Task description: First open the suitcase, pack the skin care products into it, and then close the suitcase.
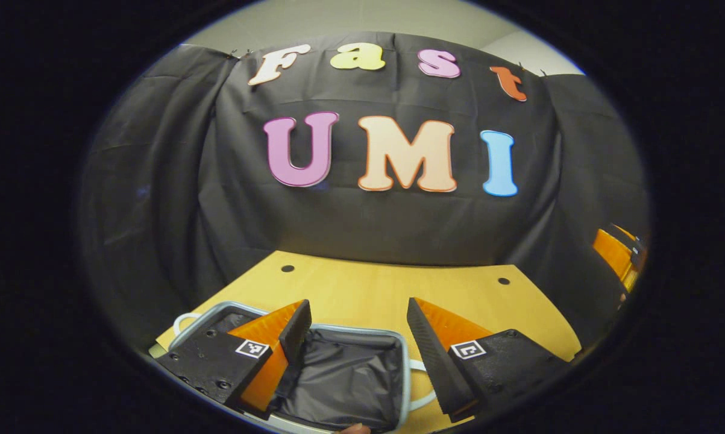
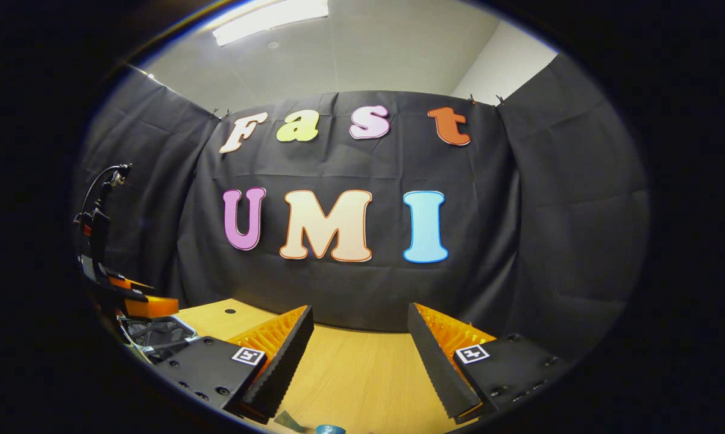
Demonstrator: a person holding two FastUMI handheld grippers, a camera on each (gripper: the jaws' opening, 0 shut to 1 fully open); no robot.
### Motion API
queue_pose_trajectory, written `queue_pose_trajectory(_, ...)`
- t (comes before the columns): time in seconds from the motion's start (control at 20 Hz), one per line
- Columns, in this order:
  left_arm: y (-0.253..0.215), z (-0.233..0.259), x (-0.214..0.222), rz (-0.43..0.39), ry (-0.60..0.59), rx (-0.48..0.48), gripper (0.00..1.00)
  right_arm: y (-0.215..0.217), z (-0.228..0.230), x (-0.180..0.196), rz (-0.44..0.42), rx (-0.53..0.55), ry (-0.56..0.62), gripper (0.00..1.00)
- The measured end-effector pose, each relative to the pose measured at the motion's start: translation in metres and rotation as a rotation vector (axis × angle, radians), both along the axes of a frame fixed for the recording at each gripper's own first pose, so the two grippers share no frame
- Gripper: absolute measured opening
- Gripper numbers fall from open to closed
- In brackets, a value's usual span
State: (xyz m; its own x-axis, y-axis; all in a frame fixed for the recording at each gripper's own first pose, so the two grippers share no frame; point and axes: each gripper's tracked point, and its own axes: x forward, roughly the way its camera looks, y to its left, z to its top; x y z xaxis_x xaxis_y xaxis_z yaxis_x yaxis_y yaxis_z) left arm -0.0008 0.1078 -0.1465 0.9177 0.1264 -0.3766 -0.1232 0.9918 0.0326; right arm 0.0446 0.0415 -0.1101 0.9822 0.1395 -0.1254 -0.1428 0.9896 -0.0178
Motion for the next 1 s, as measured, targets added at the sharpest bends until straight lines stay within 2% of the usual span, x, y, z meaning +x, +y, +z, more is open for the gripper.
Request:
queue_pose_trajectory(0.5, -0.12, -0.07, -0.016, -0.177, 0.158, -0.067, 0.94, -0.043, -0.011, -0.02, 0.004, 0.002, 0.037, 0.99)
queue_pose_trajectory(0.7, -0.155, -0.113, -0.033, -0.242, 0.257, -0.11, 0.94, -0.058, -0.014, -0.025, -0.005, 0.0, 0.049, 1.0)
queue_pose_trajectory(1.0, -0.181, -0.168, -0.049, -0.287, 0.391, -0.141, 0.93, -0.073, -0.027, -0.035, -0.022, -0.009, 0.087, 0.99)
